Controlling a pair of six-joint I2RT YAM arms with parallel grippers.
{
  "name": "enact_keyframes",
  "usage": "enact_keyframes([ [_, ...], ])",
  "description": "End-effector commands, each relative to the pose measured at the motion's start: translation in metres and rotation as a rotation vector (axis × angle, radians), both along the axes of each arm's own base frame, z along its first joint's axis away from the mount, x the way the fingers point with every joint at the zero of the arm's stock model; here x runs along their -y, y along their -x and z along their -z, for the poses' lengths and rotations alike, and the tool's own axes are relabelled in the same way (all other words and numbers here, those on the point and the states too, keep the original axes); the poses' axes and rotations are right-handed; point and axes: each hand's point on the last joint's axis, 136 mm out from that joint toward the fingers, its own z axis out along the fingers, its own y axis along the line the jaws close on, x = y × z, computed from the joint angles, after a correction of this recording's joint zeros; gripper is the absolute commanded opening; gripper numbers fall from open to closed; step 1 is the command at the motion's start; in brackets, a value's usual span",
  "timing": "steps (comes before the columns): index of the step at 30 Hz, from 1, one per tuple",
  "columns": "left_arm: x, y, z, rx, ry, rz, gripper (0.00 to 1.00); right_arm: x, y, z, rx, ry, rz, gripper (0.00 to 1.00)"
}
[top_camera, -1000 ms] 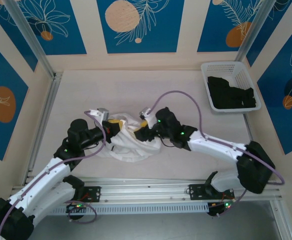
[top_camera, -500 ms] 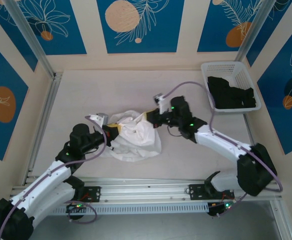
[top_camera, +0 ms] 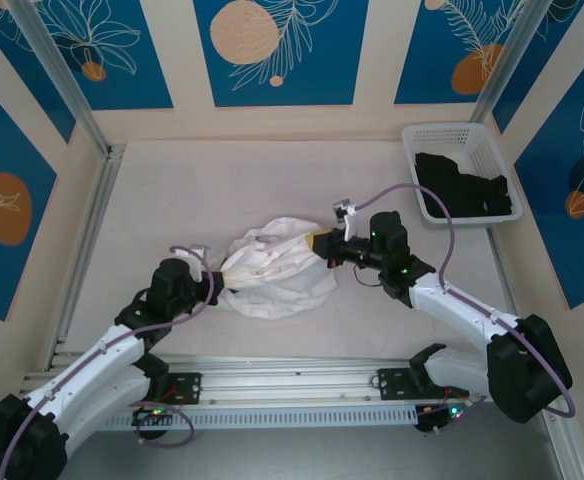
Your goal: Fold the inside-out t-shirt
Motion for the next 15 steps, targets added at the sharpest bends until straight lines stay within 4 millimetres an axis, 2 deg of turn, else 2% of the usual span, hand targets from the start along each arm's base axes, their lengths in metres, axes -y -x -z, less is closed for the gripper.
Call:
enact_keyframes([
  [1, -0.011, 0.003, -0.005, -0.012, -0.041, -0.039, 0.10, 0.006, 0.003, -0.004, 0.035, -0.008, 0.018, 0.00],
  [6, 0.013, 0.000, -0.045, 0.095, -0.040, 0.063, 0.43, 0.007, 0.010, 0.005, 0.006, -0.002, 0.011, 0.00],
  [8, 0.026, -0.002, -0.055, 0.121, -0.074, 0.114, 0.49, 0.006, 0.010, 0.006, 0.006, -0.002, 0.008, 0.00],
  [12, 0.062, -0.005, -0.062, 0.136, -0.125, 0.238, 0.53, 0.002, 0.011, 0.003, 0.013, -0.003, 0.001, 0.00],
  [15, 0.089, -0.007, -0.054, 0.113, -0.170, 0.317, 0.54, 0.001, 0.010, 0.001, 0.020, 0.001, 0.002, 0.00],
])
